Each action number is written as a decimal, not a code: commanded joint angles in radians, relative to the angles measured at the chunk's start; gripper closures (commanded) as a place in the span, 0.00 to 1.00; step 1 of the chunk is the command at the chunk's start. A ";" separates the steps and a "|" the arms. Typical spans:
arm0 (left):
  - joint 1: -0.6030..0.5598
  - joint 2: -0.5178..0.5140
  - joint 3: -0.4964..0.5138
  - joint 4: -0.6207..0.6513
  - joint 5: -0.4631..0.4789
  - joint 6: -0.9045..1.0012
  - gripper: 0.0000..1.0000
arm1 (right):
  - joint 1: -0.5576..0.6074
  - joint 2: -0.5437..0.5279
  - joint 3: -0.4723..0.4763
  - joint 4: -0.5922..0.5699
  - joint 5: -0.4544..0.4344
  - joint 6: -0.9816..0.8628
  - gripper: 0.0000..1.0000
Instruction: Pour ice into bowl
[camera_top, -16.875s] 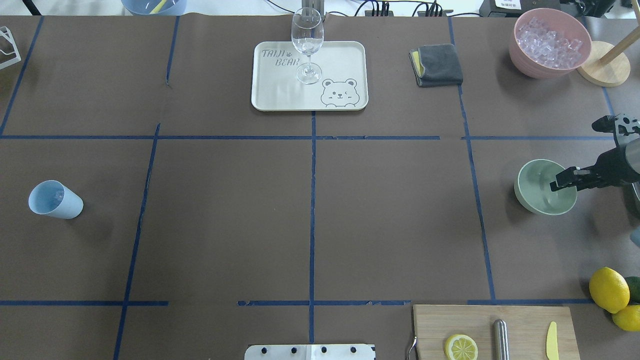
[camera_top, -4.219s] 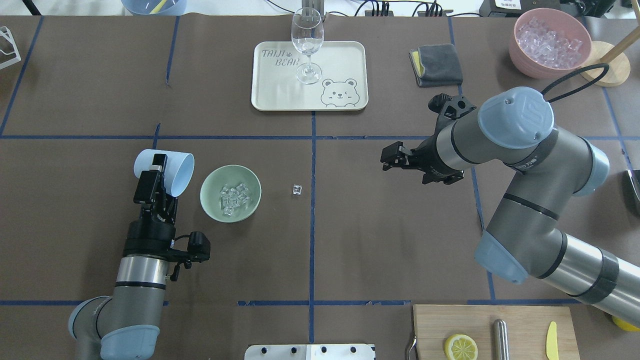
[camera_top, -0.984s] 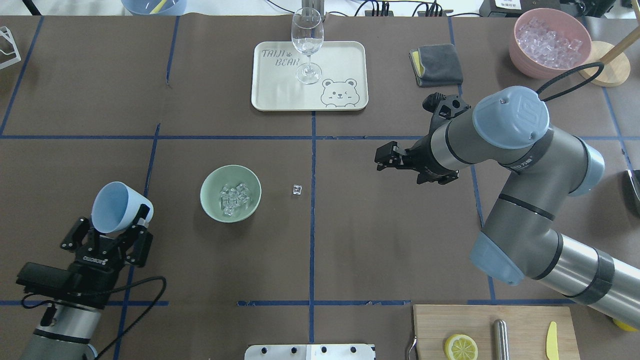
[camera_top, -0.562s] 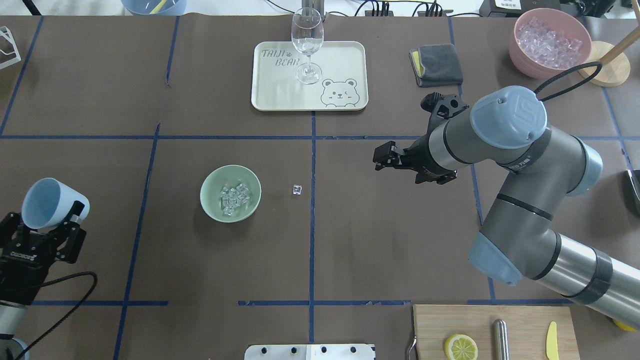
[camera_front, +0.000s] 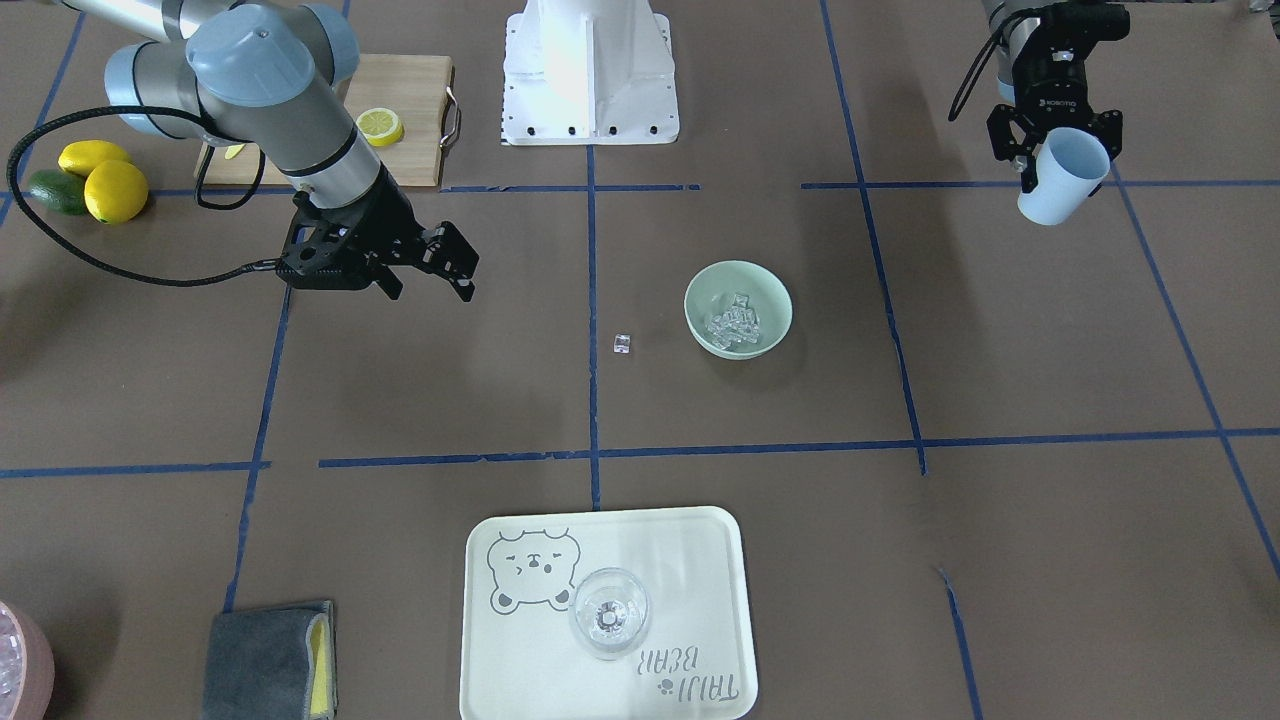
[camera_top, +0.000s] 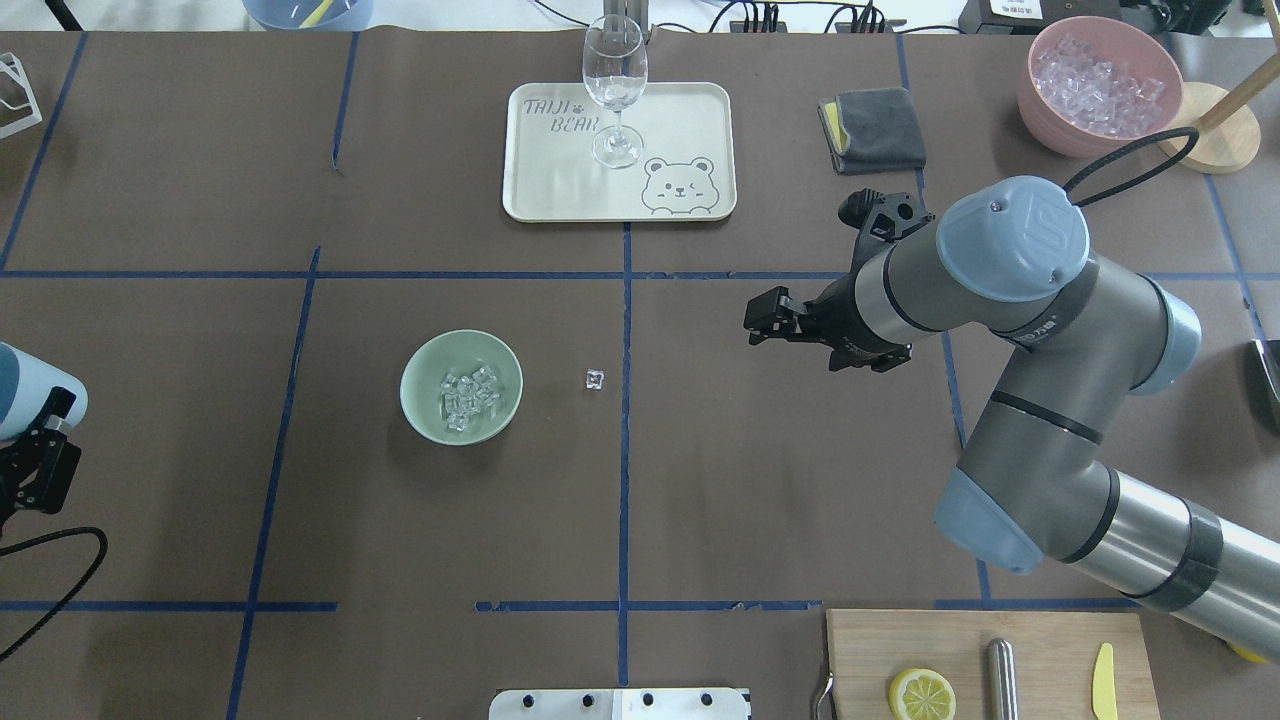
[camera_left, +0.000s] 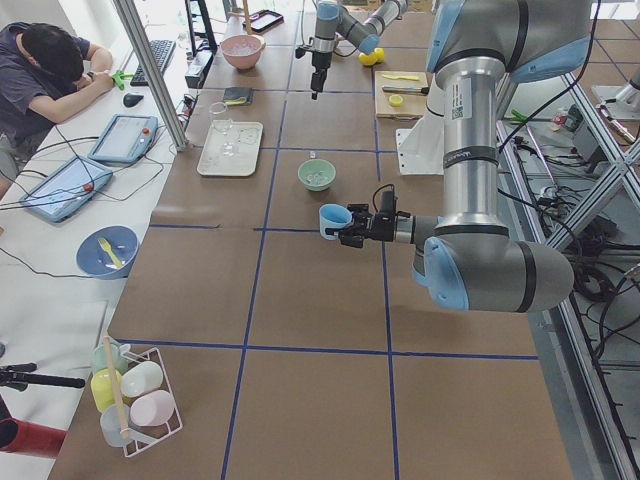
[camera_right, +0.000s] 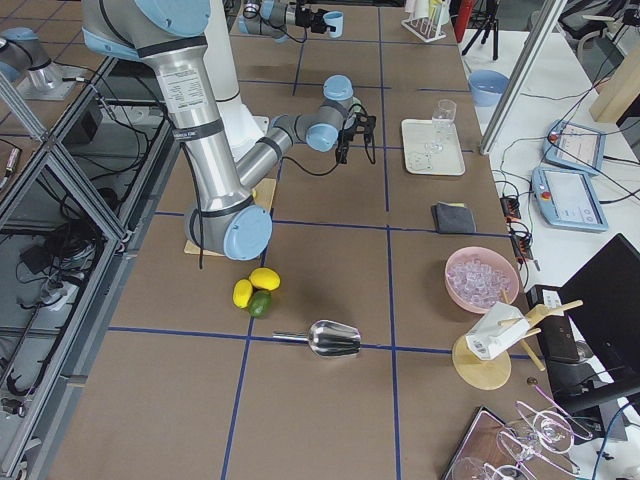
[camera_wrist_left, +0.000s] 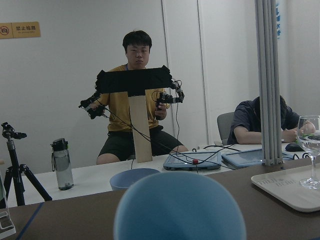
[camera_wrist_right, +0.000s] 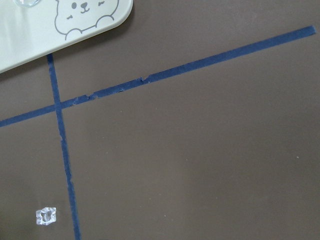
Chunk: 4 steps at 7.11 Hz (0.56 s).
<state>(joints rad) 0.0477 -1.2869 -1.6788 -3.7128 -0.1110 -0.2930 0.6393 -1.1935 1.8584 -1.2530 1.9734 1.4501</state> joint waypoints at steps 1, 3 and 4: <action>0.003 -0.002 0.022 -0.009 0.007 0.002 1.00 | -0.003 0.000 -0.001 0.001 0.002 -0.001 0.00; 0.009 -0.003 0.109 0.064 -0.006 0.023 1.00 | -0.001 -0.002 -0.002 0.001 0.005 -0.002 0.00; 0.006 0.000 0.117 0.165 -0.009 0.023 1.00 | -0.001 -0.002 -0.002 0.003 0.005 -0.002 0.00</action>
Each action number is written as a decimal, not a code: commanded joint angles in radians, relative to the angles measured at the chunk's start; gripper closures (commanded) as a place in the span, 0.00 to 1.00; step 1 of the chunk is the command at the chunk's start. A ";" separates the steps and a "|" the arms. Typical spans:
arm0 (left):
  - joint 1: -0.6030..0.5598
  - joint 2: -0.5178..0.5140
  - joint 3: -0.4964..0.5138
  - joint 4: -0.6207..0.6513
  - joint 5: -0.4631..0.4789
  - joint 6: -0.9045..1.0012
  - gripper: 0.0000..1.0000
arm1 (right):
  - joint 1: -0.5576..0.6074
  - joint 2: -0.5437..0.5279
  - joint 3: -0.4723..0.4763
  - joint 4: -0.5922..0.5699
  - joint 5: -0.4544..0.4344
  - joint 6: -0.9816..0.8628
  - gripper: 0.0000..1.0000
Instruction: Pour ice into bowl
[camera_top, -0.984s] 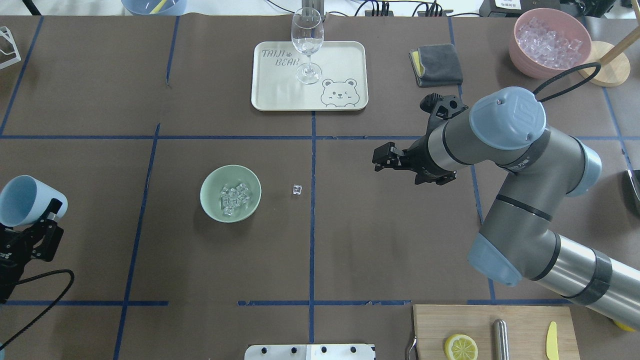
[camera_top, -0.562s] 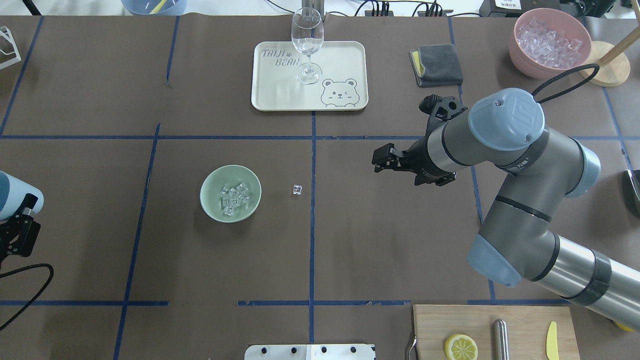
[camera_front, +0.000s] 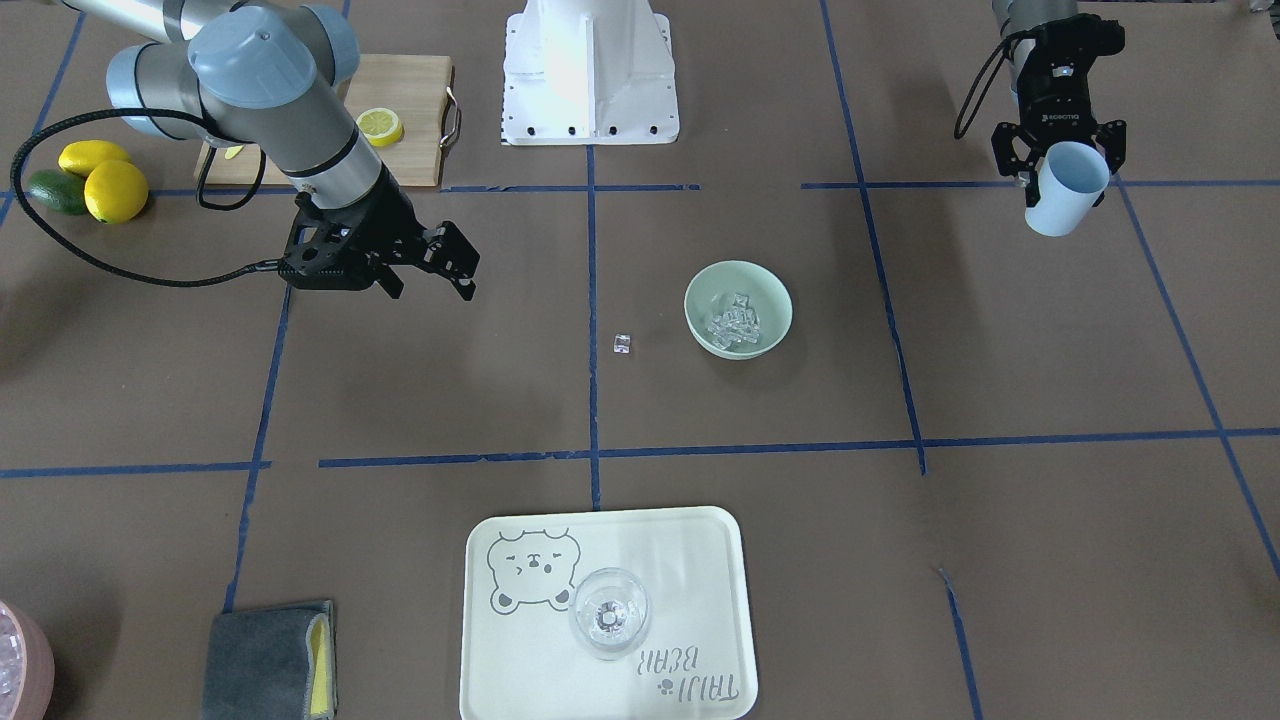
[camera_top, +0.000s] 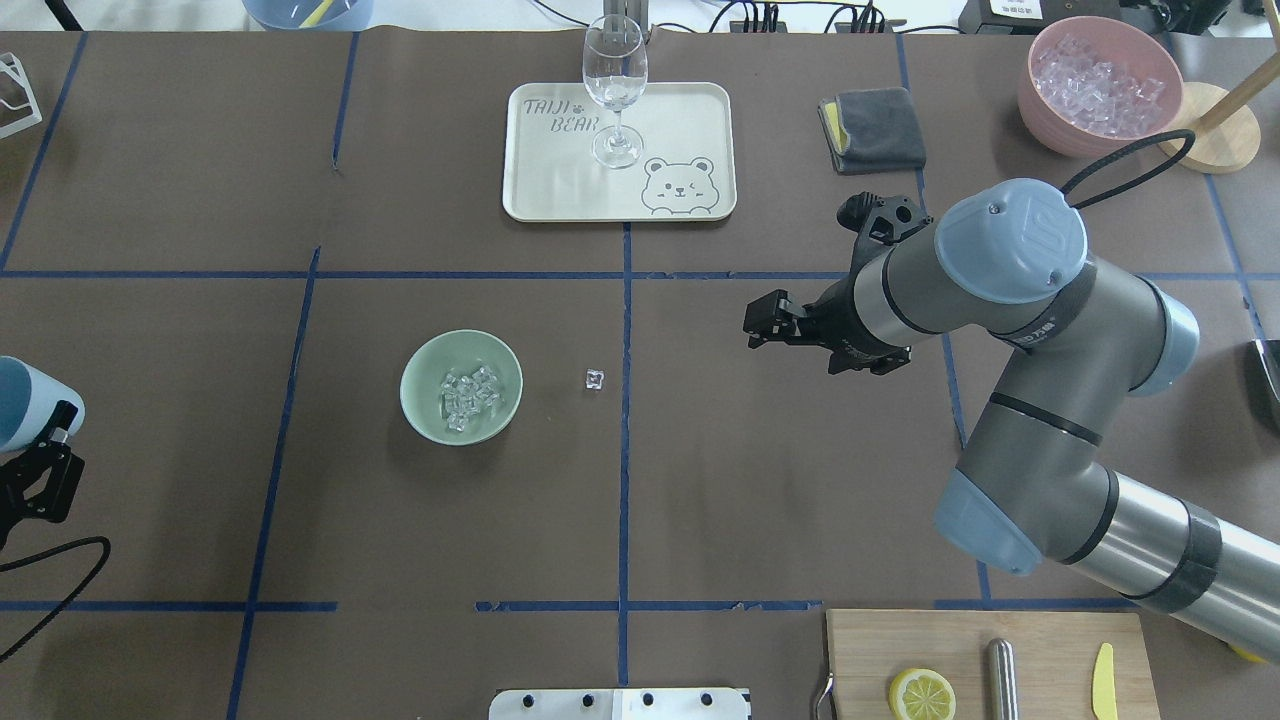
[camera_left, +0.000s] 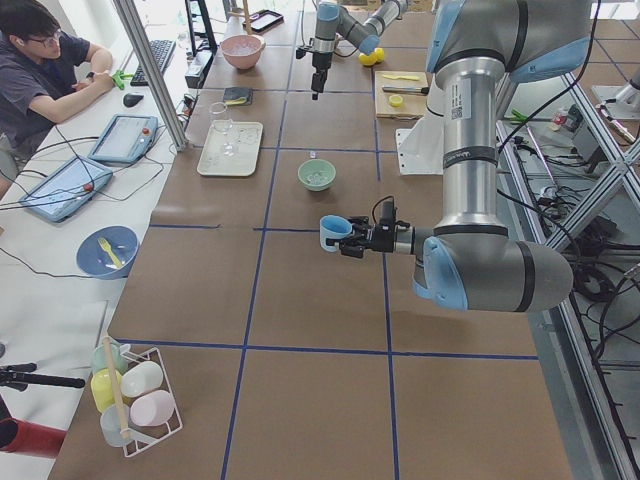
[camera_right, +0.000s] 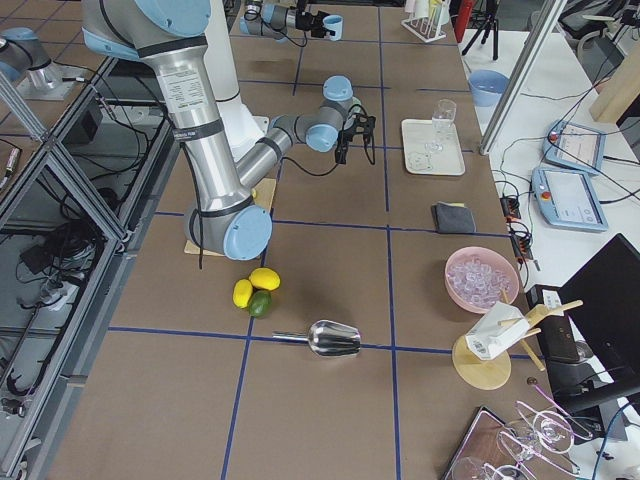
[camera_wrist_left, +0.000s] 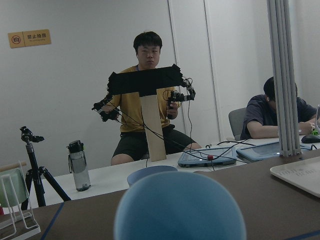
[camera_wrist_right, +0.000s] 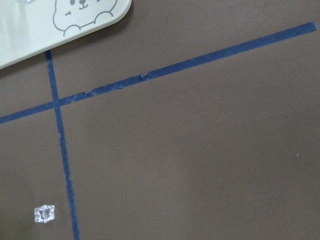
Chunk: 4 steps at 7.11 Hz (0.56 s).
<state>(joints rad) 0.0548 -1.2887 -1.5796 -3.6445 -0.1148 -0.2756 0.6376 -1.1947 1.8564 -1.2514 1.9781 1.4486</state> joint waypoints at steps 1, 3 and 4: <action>-0.004 0.003 0.041 0.198 -0.023 0.010 1.00 | 0.001 0.001 0.001 0.000 0.001 -0.001 0.00; -0.010 0.003 0.073 0.315 -0.040 0.012 1.00 | 0.001 0.001 0.006 -0.002 0.001 0.001 0.00; -0.022 0.002 0.081 0.314 -0.063 0.000 1.00 | 0.001 0.001 0.007 -0.002 0.001 0.001 0.00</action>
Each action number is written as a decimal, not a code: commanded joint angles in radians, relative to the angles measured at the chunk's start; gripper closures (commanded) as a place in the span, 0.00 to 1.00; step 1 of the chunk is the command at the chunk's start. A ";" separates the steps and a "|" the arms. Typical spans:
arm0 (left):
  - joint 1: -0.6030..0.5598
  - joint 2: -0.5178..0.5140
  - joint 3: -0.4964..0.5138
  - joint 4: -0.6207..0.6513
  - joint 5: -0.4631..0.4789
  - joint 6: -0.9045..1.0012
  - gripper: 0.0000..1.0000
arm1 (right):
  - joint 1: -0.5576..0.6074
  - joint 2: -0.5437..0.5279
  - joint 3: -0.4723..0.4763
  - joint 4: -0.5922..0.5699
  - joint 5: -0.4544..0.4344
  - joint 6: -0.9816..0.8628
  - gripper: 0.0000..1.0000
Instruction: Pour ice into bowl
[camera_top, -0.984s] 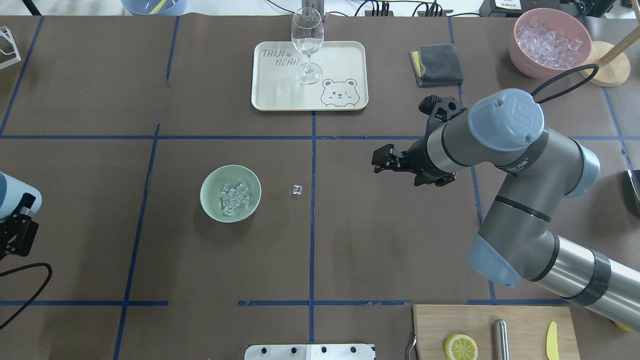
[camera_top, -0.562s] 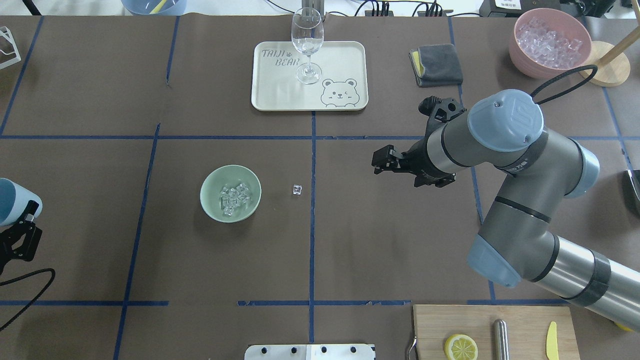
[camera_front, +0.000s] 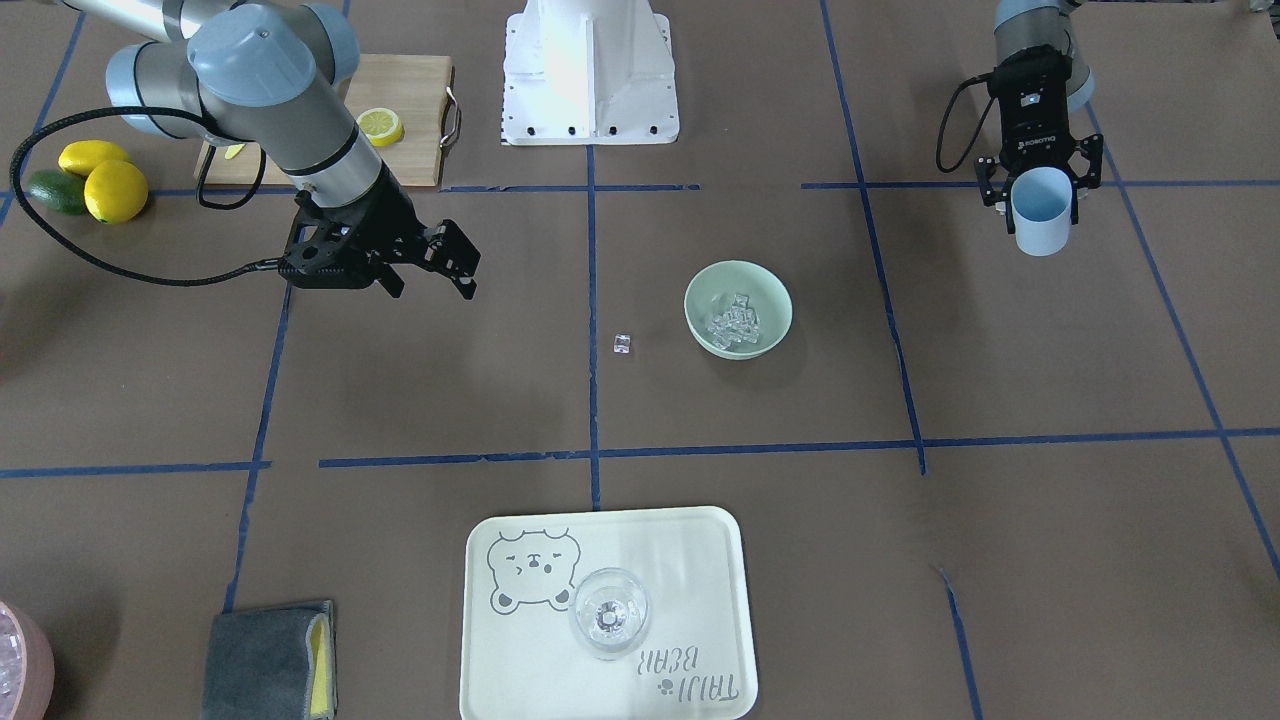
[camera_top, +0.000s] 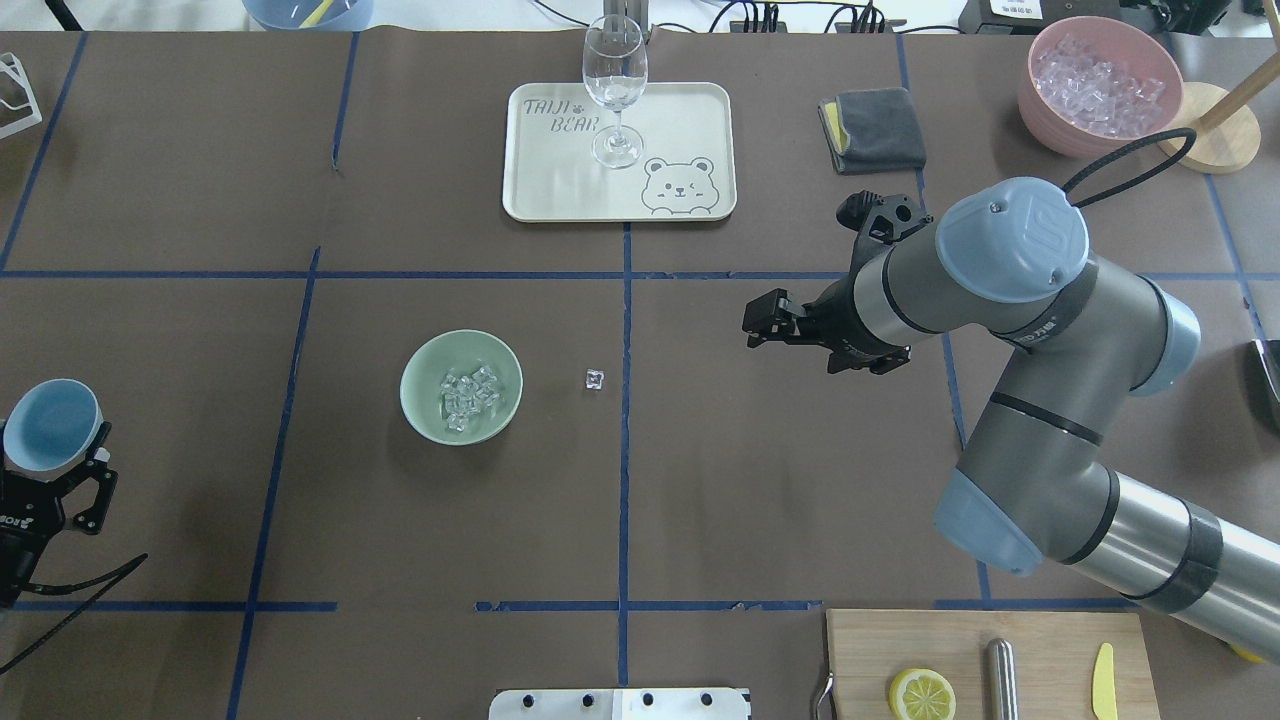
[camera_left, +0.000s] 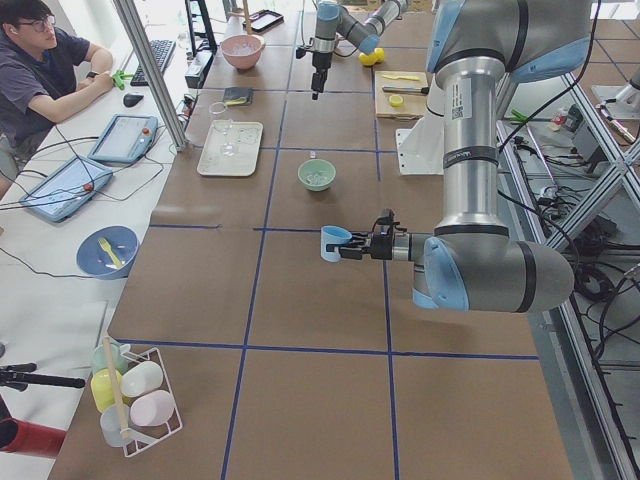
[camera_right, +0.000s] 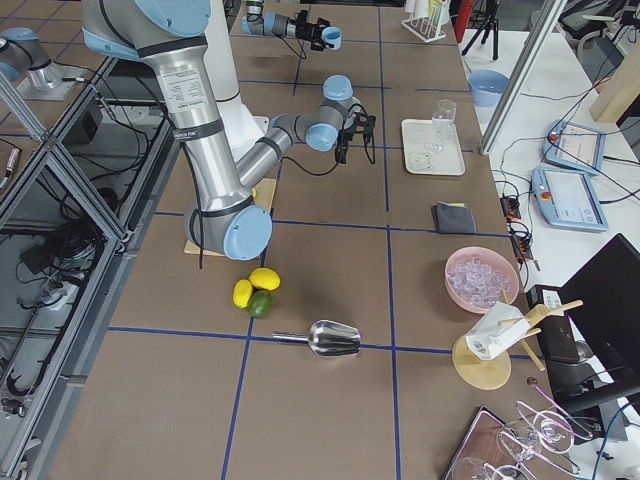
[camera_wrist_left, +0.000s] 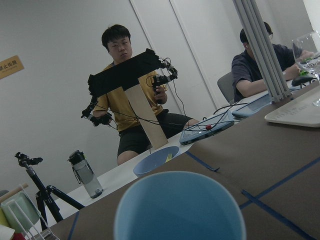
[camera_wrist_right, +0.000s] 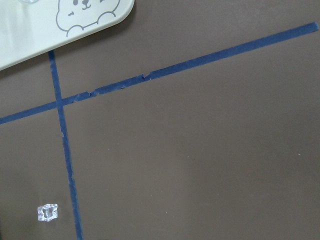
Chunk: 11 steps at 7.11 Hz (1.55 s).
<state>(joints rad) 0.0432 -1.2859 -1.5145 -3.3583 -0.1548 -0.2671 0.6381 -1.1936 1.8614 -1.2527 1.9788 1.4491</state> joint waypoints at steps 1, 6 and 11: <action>-0.016 -0.009 0.016 0.014 -0.028 -0.141 1.00 | 0.000 0.002 0.004 -0.001 -0.002 0.001 0.00; -0.020 -0.009 0.019 0.010 -0.092 -0.671 1.00 | 0.000 0.002 0.007 -0.002 -0.002 0.001 0.00; -0.144 -0.029 0.071 0.089 -0.176 -0.679 1.00 | -0.002 0.006 0.007 -0.002 -0.003 0.002 0.00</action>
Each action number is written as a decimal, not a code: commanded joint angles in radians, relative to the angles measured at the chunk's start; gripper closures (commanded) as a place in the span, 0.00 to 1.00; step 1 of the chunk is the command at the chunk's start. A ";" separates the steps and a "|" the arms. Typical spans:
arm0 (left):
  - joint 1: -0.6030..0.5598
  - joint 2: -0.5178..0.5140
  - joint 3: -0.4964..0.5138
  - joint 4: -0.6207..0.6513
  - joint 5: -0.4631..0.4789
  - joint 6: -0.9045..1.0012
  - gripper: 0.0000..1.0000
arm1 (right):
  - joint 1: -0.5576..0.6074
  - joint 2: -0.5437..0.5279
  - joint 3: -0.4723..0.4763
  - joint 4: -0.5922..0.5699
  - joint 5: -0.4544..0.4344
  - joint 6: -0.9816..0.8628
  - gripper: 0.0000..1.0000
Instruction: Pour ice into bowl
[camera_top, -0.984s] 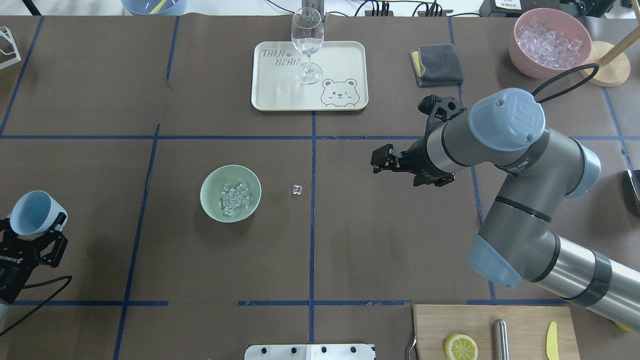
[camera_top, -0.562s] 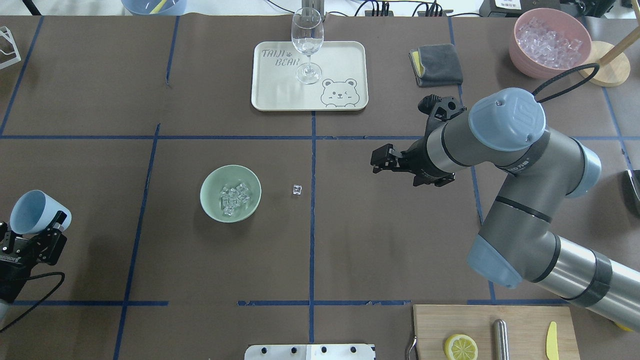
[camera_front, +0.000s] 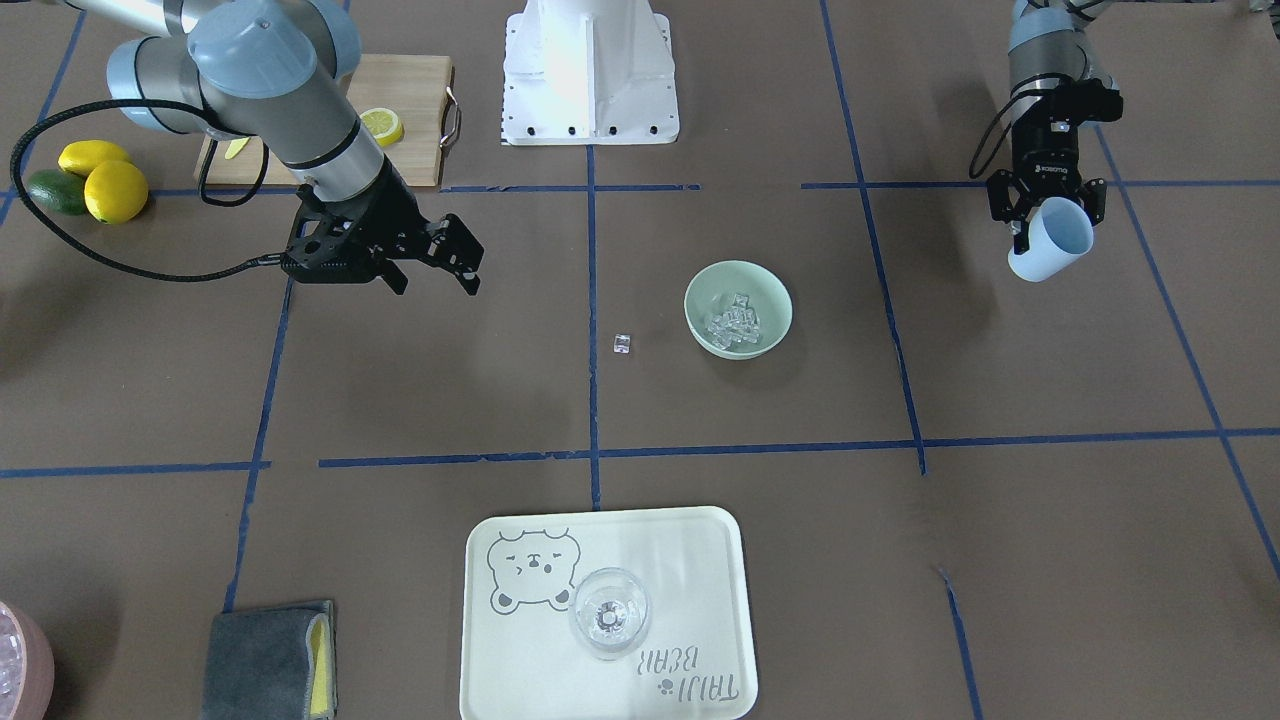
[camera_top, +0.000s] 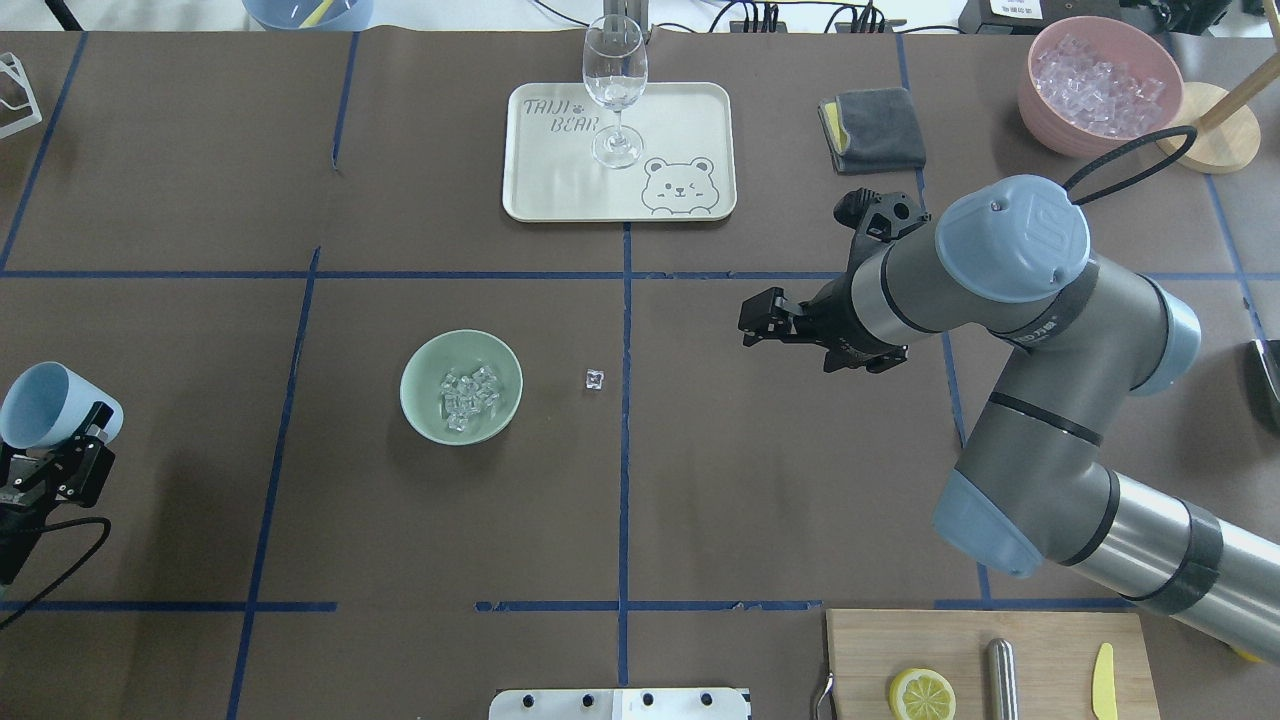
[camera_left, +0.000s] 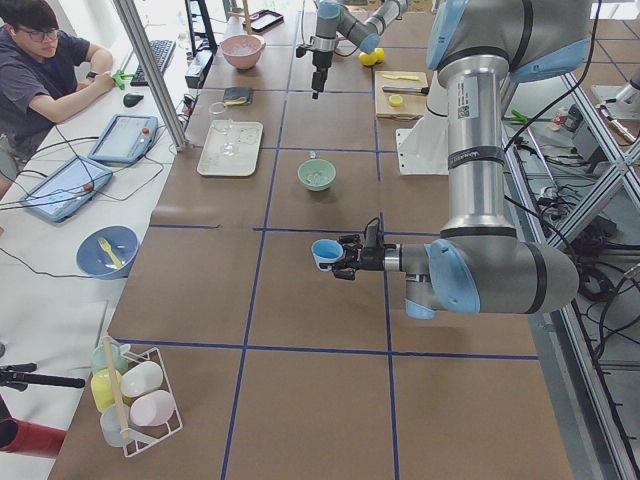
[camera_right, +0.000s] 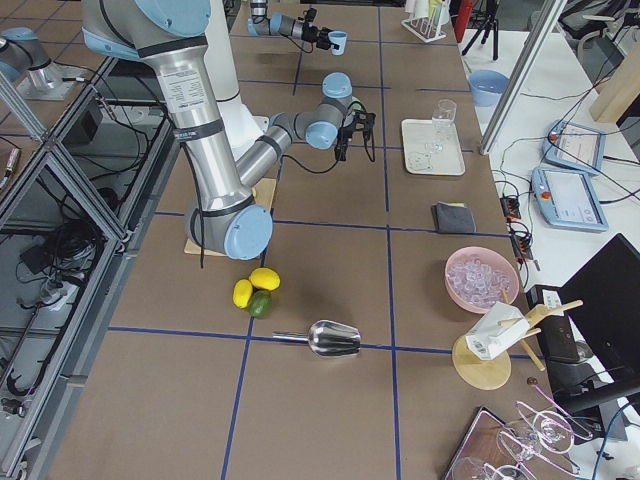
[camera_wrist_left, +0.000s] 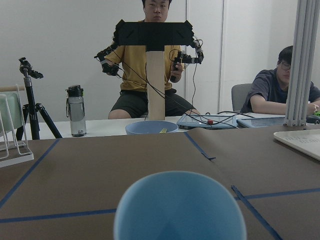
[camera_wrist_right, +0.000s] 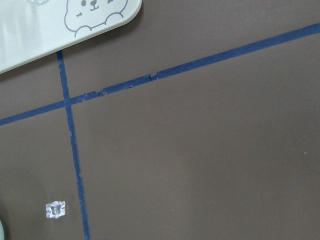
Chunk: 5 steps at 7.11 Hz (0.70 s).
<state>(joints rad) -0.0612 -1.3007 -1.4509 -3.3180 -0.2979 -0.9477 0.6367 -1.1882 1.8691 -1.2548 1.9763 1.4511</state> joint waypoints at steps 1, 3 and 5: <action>-0.078 -0.044 0.007 0.105 -0.067 0.001 1.00 | 0.000 0.001 -0.001 0.000 0.000 0.000 0.00; -0.127 -0.061 0.012 0.149 -0.121 0.001 1.00 | 0.000 0.005 -0.001 -0.002 0.000 0.000 0.00; -0.164 -0.110 0.038 0.213 -0.151 0.000 1.00 | 0.000 0.012 -0.001 -0.002 0.000 0.000 0.00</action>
<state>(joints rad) -0.2027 -1.3814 -1.4307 -3.1385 -0.4284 -0.9475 0.6366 -1.1796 1.8684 -1.2561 1.9758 1.4512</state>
